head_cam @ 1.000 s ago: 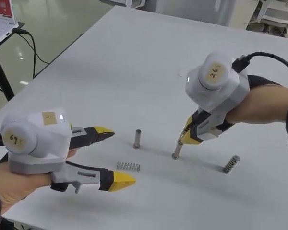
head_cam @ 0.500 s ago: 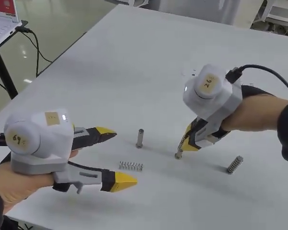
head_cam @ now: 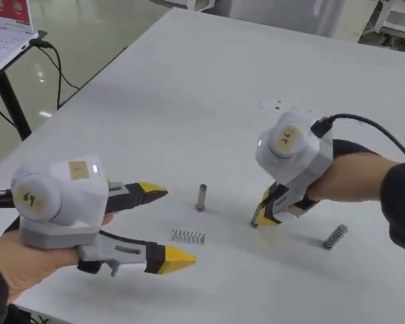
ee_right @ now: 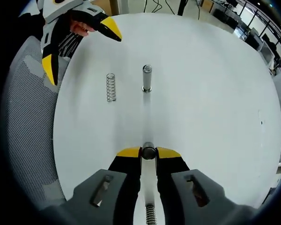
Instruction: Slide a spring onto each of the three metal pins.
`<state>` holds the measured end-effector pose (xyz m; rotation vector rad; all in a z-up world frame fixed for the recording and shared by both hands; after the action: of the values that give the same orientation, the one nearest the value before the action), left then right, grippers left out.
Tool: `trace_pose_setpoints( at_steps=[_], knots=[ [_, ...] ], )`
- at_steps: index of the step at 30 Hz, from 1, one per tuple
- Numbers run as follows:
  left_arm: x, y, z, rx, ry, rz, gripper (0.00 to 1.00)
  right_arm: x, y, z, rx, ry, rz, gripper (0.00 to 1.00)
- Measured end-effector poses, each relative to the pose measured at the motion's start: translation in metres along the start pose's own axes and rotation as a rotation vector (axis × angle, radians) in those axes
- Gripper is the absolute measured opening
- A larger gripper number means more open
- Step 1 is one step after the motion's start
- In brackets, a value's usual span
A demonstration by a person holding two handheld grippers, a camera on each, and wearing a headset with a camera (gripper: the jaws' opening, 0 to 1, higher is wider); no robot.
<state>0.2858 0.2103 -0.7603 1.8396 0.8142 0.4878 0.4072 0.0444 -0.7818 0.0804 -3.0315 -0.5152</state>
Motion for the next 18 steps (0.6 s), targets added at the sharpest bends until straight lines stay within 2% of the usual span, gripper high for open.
trace_pose_setpoints(
  at_steps=[7,11,18],
  knots=[
    [-0.001,0.001,0.0,-0.002,0.001,0.002,0.68,0.0,0.0,-0.001,-0.002,-0.002,0.001,0.14],
    [-0.001,0.002,0.0,-0.002,0.001,0.003,0.68,0.001,0.0,-0.002,-0.009,-0.001,0.001,0.17],
    [-0.001,0.001,-0.001,-0.001,0.003,0.004,0.68,0.003,0.004,-0.011,-0.04,-0.014,-0.006,0.22]
  ],
)
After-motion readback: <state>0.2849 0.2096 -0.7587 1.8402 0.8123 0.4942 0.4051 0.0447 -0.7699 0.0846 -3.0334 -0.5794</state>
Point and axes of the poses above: the centre of the closed fingertips' face, and the gripper's own axes: z roughly forward along the fingers, x roughly to its left, y roughly out of its top, the point moved 7 cm from there along -z, roughly backward along the fingers, and after that the axes turned 5 degrees about y, right-handed, at the moved point
